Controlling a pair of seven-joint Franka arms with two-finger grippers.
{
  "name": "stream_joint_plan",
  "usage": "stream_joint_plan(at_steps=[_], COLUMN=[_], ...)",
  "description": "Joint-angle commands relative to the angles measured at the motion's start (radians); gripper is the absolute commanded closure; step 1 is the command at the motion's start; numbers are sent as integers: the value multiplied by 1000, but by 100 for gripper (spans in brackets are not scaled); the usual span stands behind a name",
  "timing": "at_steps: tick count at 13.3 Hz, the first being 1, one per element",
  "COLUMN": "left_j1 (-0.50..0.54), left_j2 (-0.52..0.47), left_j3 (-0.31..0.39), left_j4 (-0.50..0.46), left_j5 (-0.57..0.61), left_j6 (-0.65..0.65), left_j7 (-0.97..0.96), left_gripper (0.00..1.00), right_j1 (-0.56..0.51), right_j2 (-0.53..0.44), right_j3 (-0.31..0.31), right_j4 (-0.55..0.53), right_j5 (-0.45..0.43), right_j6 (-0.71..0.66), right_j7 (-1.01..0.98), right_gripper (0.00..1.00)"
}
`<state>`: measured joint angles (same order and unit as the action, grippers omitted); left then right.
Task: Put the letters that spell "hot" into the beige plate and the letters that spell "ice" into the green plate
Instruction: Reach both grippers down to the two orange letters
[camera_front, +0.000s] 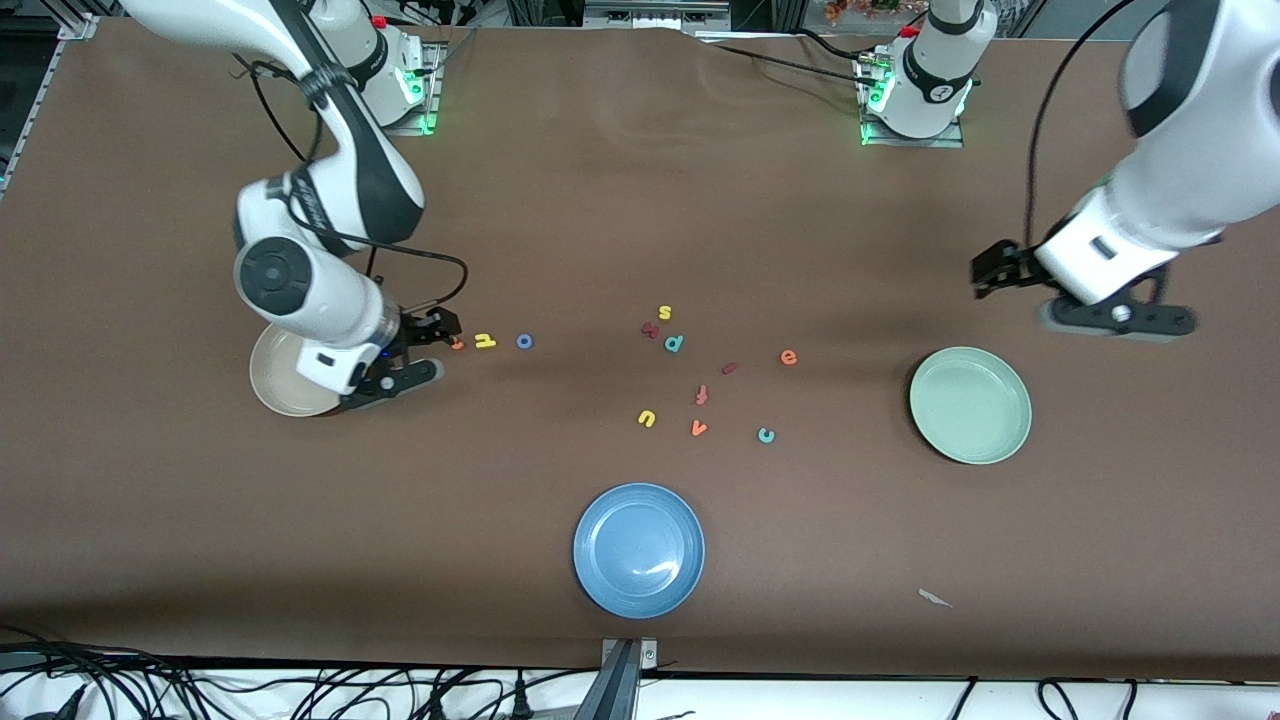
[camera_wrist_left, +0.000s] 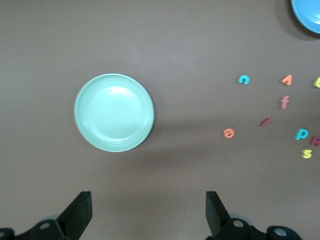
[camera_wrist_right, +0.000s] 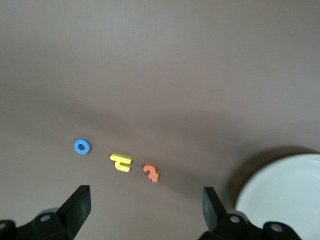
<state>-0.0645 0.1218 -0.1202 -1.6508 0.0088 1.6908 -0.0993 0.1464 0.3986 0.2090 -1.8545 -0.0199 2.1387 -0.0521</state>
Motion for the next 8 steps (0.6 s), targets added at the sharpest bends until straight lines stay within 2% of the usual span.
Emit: stream_joint_plan(at_steps=[1, 3, 4, 6, 8], left_j1=[-1, -12, -14, -15, -34], left_j2=[18, 22, 24, 25, 61], left_j3=[-6, -30, -56, -102, -136], left_j4=[-18, -76, -122, -214, -276], left_j5=[-50, -69, -60, -46, 0], left_j6=[23, 88, 157, 287, 390], left_j7=[-22, -52, -112, -196, -296], left_gripper=[0, 0, 0, 0, 0], right_j1=[-5, -5, -5, -5, -5], right_j2=[8, 20, 25, 49, 71], right_j3=[9, 9, 9, 9, 9], right_j4=[-83, -129, -150, -190, -195], right_j5=[-28, -66, -95, -100, -100], right_j6=[73, 124, 160, 228, 245], right_j7=[-107, -138, -159, -172, -172], right_gripper=[1, 1, 1, 1, 9])
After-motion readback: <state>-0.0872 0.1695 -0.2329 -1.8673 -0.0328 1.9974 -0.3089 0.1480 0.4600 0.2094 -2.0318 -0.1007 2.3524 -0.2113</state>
